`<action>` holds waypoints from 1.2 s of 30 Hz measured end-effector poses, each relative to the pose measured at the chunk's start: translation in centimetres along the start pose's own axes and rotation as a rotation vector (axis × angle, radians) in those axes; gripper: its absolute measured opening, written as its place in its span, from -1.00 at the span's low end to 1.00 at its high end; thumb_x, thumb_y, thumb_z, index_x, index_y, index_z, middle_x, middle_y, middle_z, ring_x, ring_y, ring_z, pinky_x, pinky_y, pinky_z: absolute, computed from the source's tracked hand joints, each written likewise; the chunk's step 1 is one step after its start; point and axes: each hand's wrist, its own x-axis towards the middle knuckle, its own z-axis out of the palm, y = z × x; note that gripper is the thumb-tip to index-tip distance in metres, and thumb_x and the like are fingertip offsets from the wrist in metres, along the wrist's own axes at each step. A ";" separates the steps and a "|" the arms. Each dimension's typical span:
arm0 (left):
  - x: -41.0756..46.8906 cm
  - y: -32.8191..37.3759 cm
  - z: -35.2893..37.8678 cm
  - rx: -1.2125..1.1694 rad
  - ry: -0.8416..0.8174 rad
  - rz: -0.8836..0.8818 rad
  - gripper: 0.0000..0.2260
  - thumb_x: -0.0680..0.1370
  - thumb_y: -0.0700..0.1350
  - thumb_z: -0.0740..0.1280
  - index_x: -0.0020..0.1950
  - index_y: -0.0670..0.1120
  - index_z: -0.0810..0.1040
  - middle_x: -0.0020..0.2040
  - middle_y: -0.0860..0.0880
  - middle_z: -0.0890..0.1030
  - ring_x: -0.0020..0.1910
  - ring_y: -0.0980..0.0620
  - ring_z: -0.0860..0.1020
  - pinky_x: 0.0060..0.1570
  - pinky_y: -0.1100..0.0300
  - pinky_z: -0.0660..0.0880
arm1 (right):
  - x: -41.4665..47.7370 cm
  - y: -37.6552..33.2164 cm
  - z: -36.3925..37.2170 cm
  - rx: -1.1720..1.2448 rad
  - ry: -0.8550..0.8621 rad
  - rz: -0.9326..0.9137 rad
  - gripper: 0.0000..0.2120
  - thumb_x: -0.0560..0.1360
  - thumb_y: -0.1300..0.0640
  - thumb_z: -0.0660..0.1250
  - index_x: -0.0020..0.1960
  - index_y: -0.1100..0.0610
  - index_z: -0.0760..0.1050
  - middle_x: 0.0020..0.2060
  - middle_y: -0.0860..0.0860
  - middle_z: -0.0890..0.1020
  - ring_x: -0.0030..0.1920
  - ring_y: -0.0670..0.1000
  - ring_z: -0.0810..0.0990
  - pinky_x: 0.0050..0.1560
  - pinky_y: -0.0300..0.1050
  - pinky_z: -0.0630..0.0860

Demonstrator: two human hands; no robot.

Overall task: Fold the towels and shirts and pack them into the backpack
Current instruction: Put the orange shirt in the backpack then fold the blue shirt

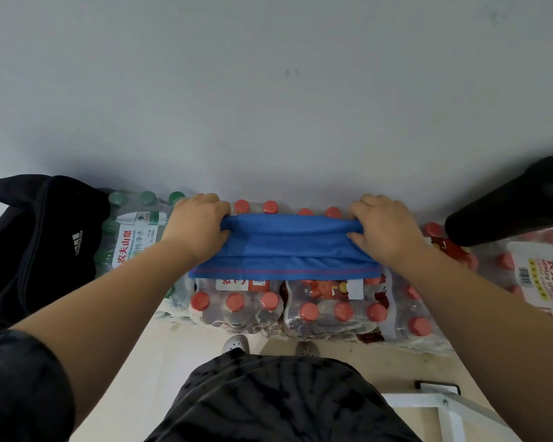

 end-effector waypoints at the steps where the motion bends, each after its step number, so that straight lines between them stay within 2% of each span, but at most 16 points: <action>1: -0.6 0.0 0.0 0.001 0.020 0.024 -0.92 0.37 -0.14 0.42 -0.19 -0.09 0.57 -0.22 -0.06 0.55 -0.21 -0.17 0.53 -0.14 0.04 0.40 | -0.5 -0.1 0.1 -0.006 0.032 -0.017 -0.79 0.42 0.04 0.45 -0.03 0.05 0.48 -0.09 0.00 0.53 -0.02 0.10 0.51 0.00 0.04 0.42; 4: -2.9 0.2 0.3 0.022 0.002 0.076 -0.86 0.29 -0.19 0.46 -0.20 -0.08 0.57 -0.25 -0.06 0.55 -0.26 -0.17 0.52 -0.16 0.02 0.44 | -2.6 -0.3 0.5 0.009 0.062 -0.063 -0.77 0.34 0.10 0.49 -0.11 0.05 0.46 -0.16 -0.01 0.52 -0.10 0.10 0.51 -0.05 0.05 0.44; 6: -4.6 0.3 0.8 0.017 -0.035 0.104 -0.82 0.26 -0.15 0.49 -0.19 -0.07 0.57 -0.25 -0.04 0.55 -0.25 -0.16 0.53 -0.16 0.03 0.47 | -4.0 -0.4 1.0 0.016 0.062 -0.108 -0.72 0.29 0.07 0.53 -0.12 0.04 0.47 -0.17 -0.02 0.51 -0.11 0.10 0.52 -0.07 0.03 0.42; 8: -6.3 0.4 1.2 0.012 -0.075 0.121 -0.77 0.31 0.03 0.51 -0.15 -0.04 0.60 -0.23 -0.01 0.55 -0.22 -0.12 0.55 -0.14 0.04 0.49 | -5.3 -0.5 1.5 -0.007 0.044 -0.152 -0.68 0.31 -0.11 0.53 -0.13 0.00 0.47 -0.16 -0.06 0.51 -0.08 0.06 0.51 -0.05 0.02 0.42; 10: -7.5 0.6 1.5 -0.011 -0.075 0.134 -0.68 0.40 0.24 0.40 -0.11 -0.01 0.63 -0.20 0.02 0.57 -0.21 -0.05 0.55 -0.14 0.06 0.52 | -6.2 -0.6 2.0 -0.014 0.026 -0.161 -0.60 0.37 -0.38 0.33 -0.13 -0.05 0.46 -0.15 -0.10 0.51 -0.06 0.00 0.48 -0.02 0.02 0.44; 11: -7.8 0.6 1.6 -0.038 -0.058 0.135 -0.65 0.45 0.27 0.31 -0.12 0.00 0.64 -0.20 0.03 0.58 -0.21 -0.03 0.54 -0.14 0.07 0.53 | -6.4 -0.6 2.3 -0.008 0.019 -0.152 -0.56 0.41 -0.44 0.21 -0.14 -0.06 0.45 -0.16 -0.11 0.50 -0.07 -0.02 0.47 -0.02 0.01 0.45; 14: -7.9 0.7 1.8 -0.135 0.007 0.093 -0.65 0.54 0.16 0.19 -0.15 -0.04 0.64 -0.22 0.00 0.57 -0.22 -0.07 0.55 -0.18 0.05 0.54 | -6.4 -1.3 2.4 0.008 0.040 -0.070 -0.54 0.53 -0.38 0.02 -0.25 -0.04 0.38 -0.26 -0.11 0.50 -0.14 0.00 0.48 -0.09 -0.01 0.43; 16: -7.4 0.7 1.9 -0.162 0.062 0.021 -0.80 0.53 0.05 0.34 -0.09 -0.08 0.61 -0.17 -0.02 0.56 -0.18 -0.12 0.54 -0.17 0.03 0.52 | -5.9 -2.0 2.3 -0.019 0.082 -0.010 -0.54 0.57 -0.30 0.04 -0.28 0.00 0.39 -0.31 -0.06 0.52 -0.18 0.05 0.50 -0.11 0.00 0.41; 18: -6.9 0.6 2.0 -0.124 0.090 -0.075 -0.77 0.47 0.04 0.45 0.03 -0.05 0.58 -0.08 -0.03 0.54 -0.11 -0.10 0.49 -0.10 0.00 0.50 | -5.5 -3.2 2.1 -0.032 0.155 0.023 -0.60 0.56 -0.25 0.15 -0.17 0.05 0.50 -0.22 -0.02 0.55 -0.11 0.08 0.51 -0.06 0.03 0.42; 20: -6.5 0.4 2.2 -0.092 0.059 -0.143 -0.66 0.45 0.13 0.44 0.14 0.01 0.55 0.03 -0.03 0.54 -0.01 -0.10 0.47 0.02 -0.05 0.50 | -5.3 -4.7 2.4 0.007 0.148 0.042 -0.58 0.56 -0.26 0.14 0.11 0.05 0.52 0.02 0.02 0.56 0.07 0.10 0.50 0.12 0.11 0.44; 22: -6.3 0.1 2.6 -0.102 -0.011 -0.167 -0.60 0.47 0.21 0.39 0.21 0.04 0.51 0.11 -0.01 0.51 0.07 -0.10 0.46 0.11 -0.07 0.49 | -5.6 -6.0 3.4 0.065 0.016 0.091 -0.40 0.57 -0.34 -0.01 0.46 -0.03 0.35 0.37 0.07 0.45 0.40 0.15 0.38 0.44 0.22 0.27; 24: -6.4 -0.2 2.8 -0.145 -0.060 -0.180 -0.57 0.47 0.24 0.38 0.24 0.04 0.50 0.16 0.00 0.48 0.13 -0.10 0.43 0.16 -0.07 0.48 | -6.4 -6.5 5.1 0.076 -0.123 0.161 -0.29 0.55 -0.40 -0.19 0.62 -0.12 0.02 0.60 0.06 0.15 0.60 0.17 0.05 0.56 0.29 -0.08; 26: -6.6 -0.4 2.9 -0.179 -0.066 -0.172 -0.55 0.45 0.23 0.42 0.22 0.00 0.55 0.19 0.01 0.46 0.16 -0.10 0.43 0.19 -0.05 0.48 | -7.2 -6.1 6.3 0.061 -0.159 0.206 -0.26 0.53 -0.43 -0.28 0.63 -0.14 -0.12 0.63 0.02 -0.02 0.62 0.16 -0.13 0.55 0.31 -0.21; 30: -6.8 -1.1 2.9 -0.256 -0.058 -0.152 -0.60 0.40 0.18 0.51 0.07 -0.05 0.59 0.08 0.01 0.45 0.10 -0.08 0.42 0.14 0.05 0.45 | -7.0 -6.1 5.9 0.046 -0.172 0.270 -0.20 0.47 -0.47 -0.40 0.63 -0.14 -0.20 0.63 0.02 -0.15 0.60 0.14 -0.28 0.53 0.34 -0.29; 34: -6.2 -1.6 2.1 -0.367 -0.084 -0.126 -0.70 0.37 0.11 0.54 -0.13 -0.02 0.51 -0.18 0.06 0.47 -0.14 0.00 0.47 -0.22 0.17 0.36 | -6.6 -9.5 4.6 0.020 -0.128 0.281 -0.24 0.50 -0.48 -0.36 0.60 -0.17 -0.29 0.62 0.05 -0.21 0.60 0.18 -0.28 0.50 0.41 -0.27; 36: -6.0 -1.8 1.6 -0.407 -0.142 -0.120 -0.74 0.40 0.05 0.51 -0.11 -0.01 0.47 -0.22 0.05 0.51 -0.23 0.02 0.49 -0.31 0.16 0.38 | -6.6 -12.3 4.3 0.039 -0.115 0.238 -0.26 0.50 -0.49 -0.36 0.60 -0.22 -0.25 0.62 0.03 -0.22 0.61 0.22 -0.21 0.49 0.45 -0.26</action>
